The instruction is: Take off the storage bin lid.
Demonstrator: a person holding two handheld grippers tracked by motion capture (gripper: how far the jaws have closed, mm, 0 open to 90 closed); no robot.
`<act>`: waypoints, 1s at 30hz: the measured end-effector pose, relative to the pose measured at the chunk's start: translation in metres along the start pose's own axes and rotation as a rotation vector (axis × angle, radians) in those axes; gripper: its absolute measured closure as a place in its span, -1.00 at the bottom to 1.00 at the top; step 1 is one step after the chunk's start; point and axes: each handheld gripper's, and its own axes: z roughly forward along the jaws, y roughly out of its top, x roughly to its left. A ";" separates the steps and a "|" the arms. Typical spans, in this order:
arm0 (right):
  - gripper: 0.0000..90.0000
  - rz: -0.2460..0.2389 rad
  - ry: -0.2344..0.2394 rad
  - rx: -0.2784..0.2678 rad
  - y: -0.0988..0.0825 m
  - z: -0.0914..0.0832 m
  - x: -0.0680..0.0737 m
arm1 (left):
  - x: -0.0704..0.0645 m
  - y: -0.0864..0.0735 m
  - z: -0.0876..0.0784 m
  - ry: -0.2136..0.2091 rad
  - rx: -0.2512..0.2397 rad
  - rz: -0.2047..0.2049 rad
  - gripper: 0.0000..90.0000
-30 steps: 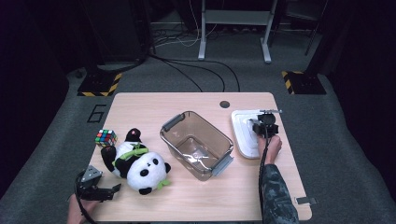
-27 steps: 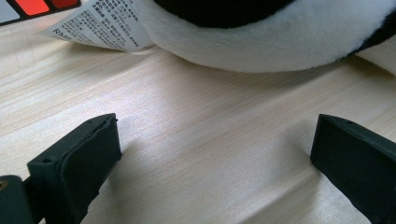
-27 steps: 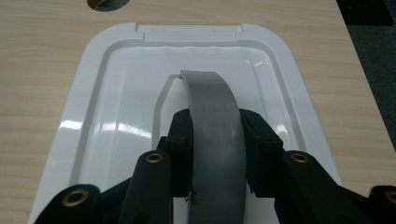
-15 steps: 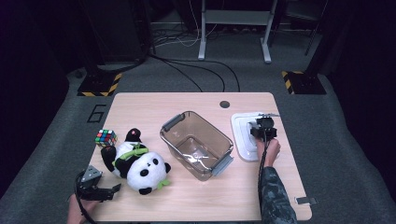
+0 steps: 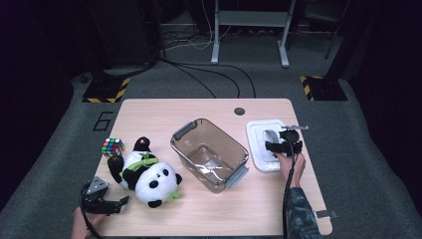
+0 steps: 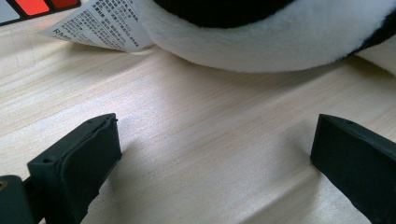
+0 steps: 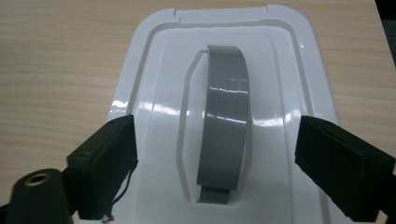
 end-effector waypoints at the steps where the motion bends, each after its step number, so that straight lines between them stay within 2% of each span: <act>1: -0.81 -0.008 0.007 -0.012 -0.001 -0.003 0.000 | 0.000 0.000 0.000 0.000 0.000 0.000 -0.97; 8: -1.00 -0.033 0.053 -0.027 -0.015 -0.024 0.001 | 0.000 0.001 -0.001 0.001 0.014 0.010 -0.96; 13: -1.00 -0.063 0.041 -0.058 -0.027 -0.036 0.005 | 0.000 0.001 -0.001 0.002 0.015 0.011 -0.96; 19: -1.00 -0.075 0.071 -0.090 -0.042 -0.052 0.008 | 0.000 0.001 -0.001 0.001 0.014 0.012 -0.96; 30: -1.00 -0.072 0.103 -0.088 -0.085 -0.062 0.014 | 0.000 0.001 -0.001 0.001 0.014 0.010 -0.96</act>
